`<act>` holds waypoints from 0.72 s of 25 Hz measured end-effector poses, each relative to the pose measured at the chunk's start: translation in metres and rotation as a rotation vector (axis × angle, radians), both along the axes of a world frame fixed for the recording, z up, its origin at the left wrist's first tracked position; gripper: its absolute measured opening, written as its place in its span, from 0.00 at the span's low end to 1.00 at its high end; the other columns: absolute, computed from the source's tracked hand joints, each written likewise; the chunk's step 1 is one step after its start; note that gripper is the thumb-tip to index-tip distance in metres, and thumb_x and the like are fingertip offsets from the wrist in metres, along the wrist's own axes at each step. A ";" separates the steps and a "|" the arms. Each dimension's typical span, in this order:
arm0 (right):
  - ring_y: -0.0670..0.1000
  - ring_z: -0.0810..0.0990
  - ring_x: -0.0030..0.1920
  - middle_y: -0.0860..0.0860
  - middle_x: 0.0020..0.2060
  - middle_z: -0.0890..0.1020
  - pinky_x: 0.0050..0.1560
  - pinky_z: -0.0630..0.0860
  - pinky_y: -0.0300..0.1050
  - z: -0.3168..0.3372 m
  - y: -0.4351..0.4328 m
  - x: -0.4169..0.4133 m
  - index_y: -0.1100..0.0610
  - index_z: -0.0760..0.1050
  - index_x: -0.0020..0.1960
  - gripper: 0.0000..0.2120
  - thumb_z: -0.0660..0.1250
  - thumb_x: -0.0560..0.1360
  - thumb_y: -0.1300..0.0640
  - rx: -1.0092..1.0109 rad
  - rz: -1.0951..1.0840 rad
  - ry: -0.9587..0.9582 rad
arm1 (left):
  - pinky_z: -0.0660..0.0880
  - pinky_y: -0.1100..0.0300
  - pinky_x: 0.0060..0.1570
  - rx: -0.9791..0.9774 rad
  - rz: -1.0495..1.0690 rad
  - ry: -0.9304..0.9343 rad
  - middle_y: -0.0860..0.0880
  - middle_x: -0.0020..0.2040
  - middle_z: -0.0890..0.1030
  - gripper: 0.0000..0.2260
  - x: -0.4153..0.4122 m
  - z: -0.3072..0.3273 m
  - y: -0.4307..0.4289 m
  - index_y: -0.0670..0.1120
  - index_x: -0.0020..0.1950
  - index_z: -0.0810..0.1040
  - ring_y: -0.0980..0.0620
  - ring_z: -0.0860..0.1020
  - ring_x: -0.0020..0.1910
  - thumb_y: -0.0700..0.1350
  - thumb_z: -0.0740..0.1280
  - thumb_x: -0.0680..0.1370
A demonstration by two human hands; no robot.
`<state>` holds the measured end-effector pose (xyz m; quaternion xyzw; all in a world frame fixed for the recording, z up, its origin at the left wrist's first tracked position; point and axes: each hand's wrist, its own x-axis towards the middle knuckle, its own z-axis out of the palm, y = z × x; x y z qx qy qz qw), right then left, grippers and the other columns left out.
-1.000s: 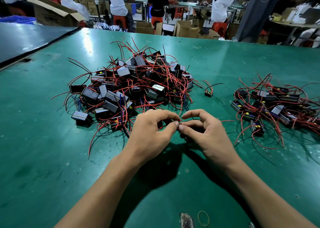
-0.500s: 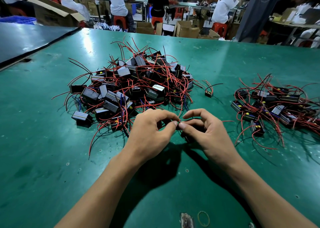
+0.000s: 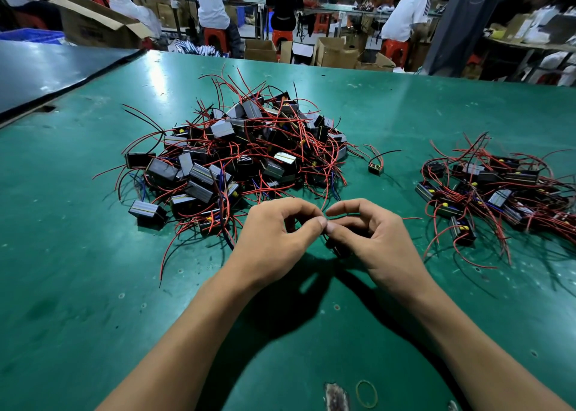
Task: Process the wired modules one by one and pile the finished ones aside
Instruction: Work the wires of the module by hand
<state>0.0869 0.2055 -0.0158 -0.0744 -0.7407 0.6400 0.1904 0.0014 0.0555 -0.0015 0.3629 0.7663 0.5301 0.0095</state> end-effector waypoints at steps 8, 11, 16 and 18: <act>0.45 0.82 0.35 0.47 0.36 0.86 0.40 0.80 0.41 0.002 0.001 0.002 0.52 0.83 0.44 0.02 0.74 0.75 0.57 0.257 -0.086 0.063 | 0.74 0.54 0.47 -0.045 0.006 0.186 0.55 0.40 0.79 0.05 -0.002 -0.010 0.002 0.48 0.46 0.81 0.55 0.75 0.42 0.47 0.67 0.77; 0.48 0.77 0.32 0.48 0.32 0.82 0.36 0.74 0.42 0.004 0.000 0.001 0.55 0.81 0.43 0.05 0.71 0.78 0.59 0.185 -0.023 0.023 | 0.73 0.54 0.45 -0.060 0.005 0.254 0.54 0.41 0.79 0.06 -0.004 -0.013 0.002 0.48 0.47 0.80 0.53 0.75 0.42 0.48 0.66 0.77; 0.48 0.68 0.30 0.49 0.28 0.73 0.30 0.64 0.36 0.010 0.002 -0.001 0.58 0.78 0.41 0.08 0.66 0.79 0.61 0.027 0.032 -0.098 | 0.72 0.58 0.45 -0.061 -0.030 0.283 0.56 0.41 0.78 0.05 -0.003 -0.014 0.003 0.47 0.48 0.80 0.56 0.73 0.42 0.47 0.67 0.77; 0.47 0.68 0.29 0.48 0.27 0.73 0.28 0.64 0.35 0.011 0.001 -0.003 0.58 0.78 0.40 0.09 0.66 0.79 0.61 -0.034 0.024 -0.129 | 0.72 0.57 0.46 -0.067 -0.033 0.285 0.55 0.41 0.78 0.04 -0.002 -0.014 0.004 0.47 0.48 0.80 0.56 0.74 0.42 0.47 0.67 0.77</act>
